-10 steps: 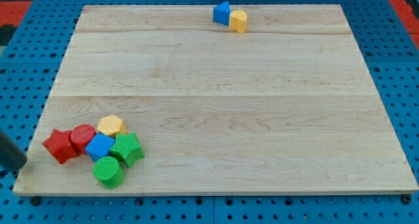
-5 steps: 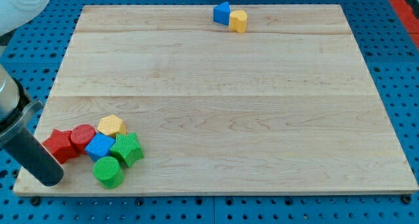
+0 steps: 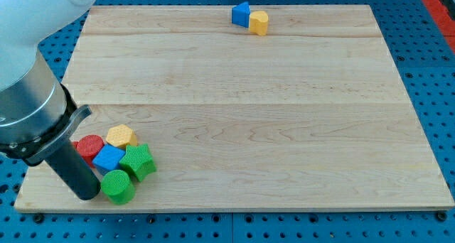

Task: Move the green star away from the blue cube

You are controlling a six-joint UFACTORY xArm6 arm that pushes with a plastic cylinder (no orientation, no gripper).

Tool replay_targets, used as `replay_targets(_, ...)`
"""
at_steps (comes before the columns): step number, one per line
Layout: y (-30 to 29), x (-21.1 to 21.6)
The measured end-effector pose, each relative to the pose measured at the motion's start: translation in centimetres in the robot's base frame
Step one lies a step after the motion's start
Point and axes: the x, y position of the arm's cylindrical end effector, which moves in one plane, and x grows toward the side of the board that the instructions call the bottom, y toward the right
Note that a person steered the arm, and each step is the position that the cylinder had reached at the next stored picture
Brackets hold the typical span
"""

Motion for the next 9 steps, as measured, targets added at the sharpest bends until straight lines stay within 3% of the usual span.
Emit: replay_targets(9, 3.1, -2.2)
